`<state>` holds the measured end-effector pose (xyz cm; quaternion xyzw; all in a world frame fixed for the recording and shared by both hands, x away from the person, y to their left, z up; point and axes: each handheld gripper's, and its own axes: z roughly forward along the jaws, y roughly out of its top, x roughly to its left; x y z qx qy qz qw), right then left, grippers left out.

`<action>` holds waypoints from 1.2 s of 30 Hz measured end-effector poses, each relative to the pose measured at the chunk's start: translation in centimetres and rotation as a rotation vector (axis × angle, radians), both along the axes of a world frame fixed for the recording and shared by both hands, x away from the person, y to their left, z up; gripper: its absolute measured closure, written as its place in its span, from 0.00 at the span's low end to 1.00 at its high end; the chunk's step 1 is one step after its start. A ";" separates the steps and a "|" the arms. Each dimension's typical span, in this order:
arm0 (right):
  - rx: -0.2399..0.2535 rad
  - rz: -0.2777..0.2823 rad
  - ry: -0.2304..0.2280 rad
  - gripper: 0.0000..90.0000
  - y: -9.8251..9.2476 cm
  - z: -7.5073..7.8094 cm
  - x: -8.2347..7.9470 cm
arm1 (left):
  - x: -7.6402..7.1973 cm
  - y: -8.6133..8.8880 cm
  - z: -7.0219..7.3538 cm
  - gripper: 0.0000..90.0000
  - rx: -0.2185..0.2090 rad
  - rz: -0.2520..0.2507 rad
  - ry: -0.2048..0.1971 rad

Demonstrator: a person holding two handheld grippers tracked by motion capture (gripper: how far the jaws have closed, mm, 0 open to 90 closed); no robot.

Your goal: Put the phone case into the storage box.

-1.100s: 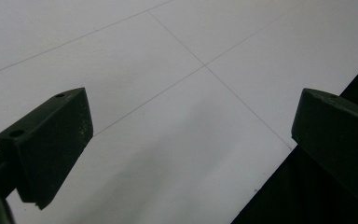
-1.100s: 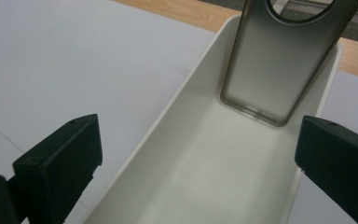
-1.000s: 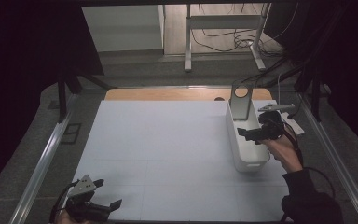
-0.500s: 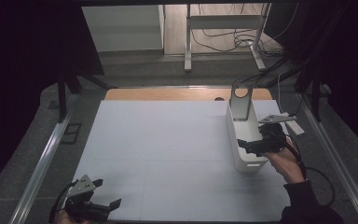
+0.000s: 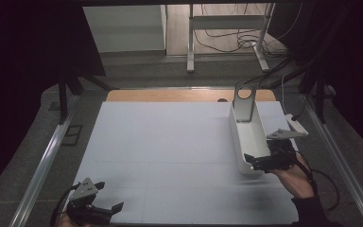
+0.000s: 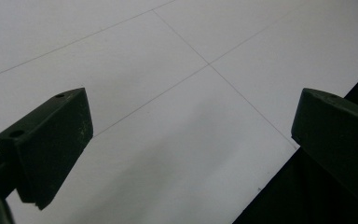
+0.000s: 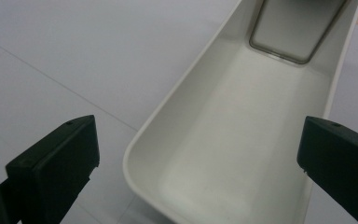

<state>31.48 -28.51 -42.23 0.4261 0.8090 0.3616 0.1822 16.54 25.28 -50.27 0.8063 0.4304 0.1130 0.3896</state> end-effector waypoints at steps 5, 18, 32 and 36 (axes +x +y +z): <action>-0.003 -0.007 0.002 0.00 -0.2 -0.1 -1.1 | 0.0 0.0 0.0 0.00 0.004 0.004 -0.003; -0.013 -0.034 0.000 0.00 -1.0 -0.4 -3.9 | 0.0 0.2 0.0 0.00 -0.008 0.012 0.001; 0.012 -0.061 0.027 0.00 -2.0 -2.0 -6.7 | 0.1 0.4 0.0 0.00 -0.024 0.026 0.009; 0.018 -0.058 0.029 0.00 -2.0 -2.3 -7.5 | 0.0 0.5 0.0 0.00 -0.031 0.034 0.012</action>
